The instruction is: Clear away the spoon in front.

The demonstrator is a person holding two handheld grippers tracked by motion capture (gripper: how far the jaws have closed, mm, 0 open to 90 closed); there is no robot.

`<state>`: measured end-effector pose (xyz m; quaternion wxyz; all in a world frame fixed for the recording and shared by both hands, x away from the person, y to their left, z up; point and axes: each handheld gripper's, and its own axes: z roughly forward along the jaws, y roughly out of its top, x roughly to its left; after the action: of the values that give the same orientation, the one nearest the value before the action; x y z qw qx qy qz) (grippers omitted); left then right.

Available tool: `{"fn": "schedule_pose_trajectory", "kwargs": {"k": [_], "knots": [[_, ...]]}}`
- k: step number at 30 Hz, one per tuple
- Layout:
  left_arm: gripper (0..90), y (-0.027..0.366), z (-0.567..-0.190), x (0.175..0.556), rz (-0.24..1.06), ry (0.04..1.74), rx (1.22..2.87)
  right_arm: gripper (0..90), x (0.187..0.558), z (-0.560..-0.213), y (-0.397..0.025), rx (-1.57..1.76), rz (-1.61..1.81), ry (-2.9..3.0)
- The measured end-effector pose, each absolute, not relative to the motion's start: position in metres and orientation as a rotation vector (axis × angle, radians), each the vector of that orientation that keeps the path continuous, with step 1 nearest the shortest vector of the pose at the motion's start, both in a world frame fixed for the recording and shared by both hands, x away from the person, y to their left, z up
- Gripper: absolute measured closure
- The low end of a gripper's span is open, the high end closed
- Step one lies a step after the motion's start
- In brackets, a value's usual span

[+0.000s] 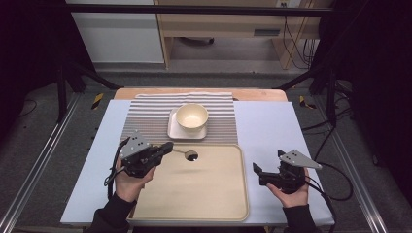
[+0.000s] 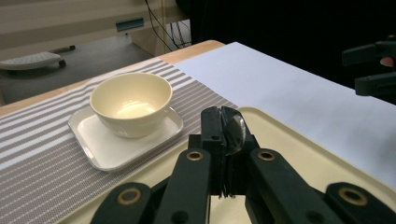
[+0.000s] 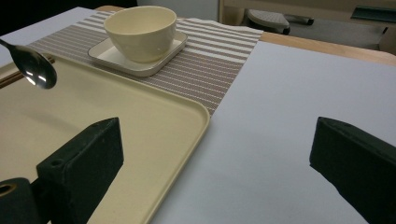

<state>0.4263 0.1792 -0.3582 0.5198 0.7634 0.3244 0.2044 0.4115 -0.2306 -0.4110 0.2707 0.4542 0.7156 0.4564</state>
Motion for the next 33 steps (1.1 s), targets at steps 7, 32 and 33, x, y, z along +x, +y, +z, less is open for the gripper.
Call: {"fn": "schedule_pose_trajectory", "kwargs": {"k": [7, 32, 33], "knots": [[88.3, 0.172, -0.363, 0.419, 0.469, 0.759, 1.848, 2.9, 0.411, -0.412, -0.229, 1.222, 1.221, 1.940], [88.2, 0.150, -0.391, 0.410, 0.362, 0.772, 1.950, 2.8, 0.411, -0.412, -0.229, 1.224, 1.226, 1.935], [88.1, 0.150, -0.392, 0.410, 0.361, 0.778, 1.956, 2.8, 0.411, -0.412, -0.229, 1.223, 1.224, 1.935]]}}
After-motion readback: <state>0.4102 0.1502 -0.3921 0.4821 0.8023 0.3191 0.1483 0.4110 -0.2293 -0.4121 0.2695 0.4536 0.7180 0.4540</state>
